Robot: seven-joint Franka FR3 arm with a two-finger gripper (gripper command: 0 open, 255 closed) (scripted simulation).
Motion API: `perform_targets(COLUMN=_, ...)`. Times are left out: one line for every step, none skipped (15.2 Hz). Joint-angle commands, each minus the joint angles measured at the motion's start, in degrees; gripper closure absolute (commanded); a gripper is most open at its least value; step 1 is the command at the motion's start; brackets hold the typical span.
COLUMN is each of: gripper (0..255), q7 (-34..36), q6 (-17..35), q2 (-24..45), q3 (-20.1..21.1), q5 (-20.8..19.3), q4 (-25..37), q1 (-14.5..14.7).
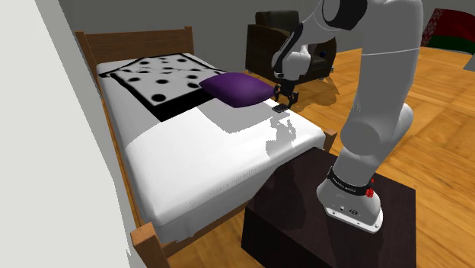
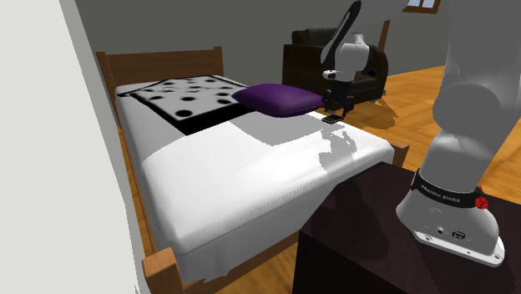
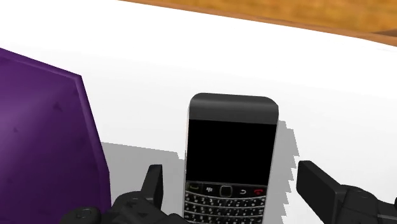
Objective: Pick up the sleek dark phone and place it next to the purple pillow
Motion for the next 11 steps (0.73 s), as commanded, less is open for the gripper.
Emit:
perform_targets(gripper=0, q7=1.3, q6=-2.1, q2=-2.5, q3=-1.0, q5=-1.9, q4=-0.1, q1=0.7)
perform_targets(gripper=0, q7=2.1, q6=-3.7, q2=-4.0, q3=-1.5, q5=-3.1, q4=0.1, q1=1.0)
perform_targets(gripper=0, q7=2.7, q6=-4.9, q2=-5.2, q3=-1.9, q5=-4.1, q4=0.3, q1=1.3)
perform_targets(gripper=0, q7=2.7, q6=-4.9, q2=-5.2, q3=-1.9, q5=-4.1, q4=0.3, q1=1.2)
perform_targets(gripper=0, q7=2.7, q6=-4.9, q2=-5.2, q3=-1.9, q5=-4.1, q4=0.3, q1=1.2)
perform_targets(gripper=0, q7=2.7, q6=-4.9, q2=-5.2, q3=-1.9, q5=-4.1, q4=0.3, q1=1.2)
perform_targets(gripper=0, q7=2.7, q6=-4.9, q2=-5.2, q3=-1.9, q5=-4.1, q4=0.3, q1=1.2)
perform_targets(gripper=0, q7=2.7, q6=-4.9, q2=-5.2, q3=-1.9, q5=-4.1, q4=0.3, q1=1.2)
perform_targets(gripper=0, q7=2.7, q6=-4.9, q2=-5.2, q3=-1.9, q5=-4.1, q4=0.3, q1=1.2)
perform_targets(gripper=0, q7=2.7, q6=-4.9, q2=-5.2, q3=-1.9, q5=-4.1, q4=0.3, q1=1.2)
perform_targets(gripper=0, q7=2.7, q6=-4.9, q2=-5.2, q3=-1.9, q5=-4.1, q4=0.3, q1=1.2)
